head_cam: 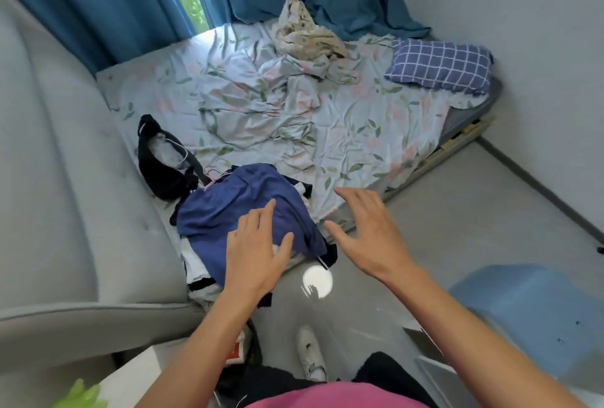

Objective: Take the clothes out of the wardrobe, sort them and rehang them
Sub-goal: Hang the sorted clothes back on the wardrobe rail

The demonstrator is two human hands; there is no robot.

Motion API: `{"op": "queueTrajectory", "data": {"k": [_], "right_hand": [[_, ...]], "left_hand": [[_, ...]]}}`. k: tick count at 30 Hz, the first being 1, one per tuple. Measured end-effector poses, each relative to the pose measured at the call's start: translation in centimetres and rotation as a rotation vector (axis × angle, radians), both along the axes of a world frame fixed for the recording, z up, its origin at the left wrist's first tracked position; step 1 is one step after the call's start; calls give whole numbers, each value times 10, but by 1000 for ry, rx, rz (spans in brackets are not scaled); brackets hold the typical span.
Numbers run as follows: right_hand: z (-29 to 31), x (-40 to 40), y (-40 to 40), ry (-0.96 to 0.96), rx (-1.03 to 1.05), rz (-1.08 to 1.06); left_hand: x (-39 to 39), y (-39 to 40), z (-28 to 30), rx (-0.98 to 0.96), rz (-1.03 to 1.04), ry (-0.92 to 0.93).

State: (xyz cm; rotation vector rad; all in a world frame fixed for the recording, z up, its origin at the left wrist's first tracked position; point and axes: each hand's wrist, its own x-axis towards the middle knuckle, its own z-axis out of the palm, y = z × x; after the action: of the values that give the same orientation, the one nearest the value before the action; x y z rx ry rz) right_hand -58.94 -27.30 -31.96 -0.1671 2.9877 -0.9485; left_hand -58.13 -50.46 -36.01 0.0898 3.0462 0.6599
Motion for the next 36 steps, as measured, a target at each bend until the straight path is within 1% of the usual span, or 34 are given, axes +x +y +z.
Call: {"op": "queueTrajectory", "data": {"k": [6,11,18,20,23,26,29,33,36], "right_hand": [[-10,-66,-54,-34,9,204],[-33,-115,-73,-62,6,315],[-71,-205,-88,-116,-6,439],[-79,-221,-93,-105,6,461],[-106,-250,-107,-137,29,494],[-143,-274,-129,-149,75,545],[-202,-299,-150,-174,149,589],[-300,-328,-177,-277,255,644],[-359,-354,-200,-297,319,672]], "left_hand": [[-1,-61,-11,16,252,-41],[-18,-87,-23,4,404,-90],[-68,-94,-31,-69,520,-126],[-79,-92,-34,-86,513,-121],[-103,-97,-56,-103,516,-134],[-127,-112,-87,-87,538,-132],[-155,-133,-134,-58,542,-150],[-190,-170,-223,-83,480,-223],[-216,-202,-289,-150,423,-319]]}}
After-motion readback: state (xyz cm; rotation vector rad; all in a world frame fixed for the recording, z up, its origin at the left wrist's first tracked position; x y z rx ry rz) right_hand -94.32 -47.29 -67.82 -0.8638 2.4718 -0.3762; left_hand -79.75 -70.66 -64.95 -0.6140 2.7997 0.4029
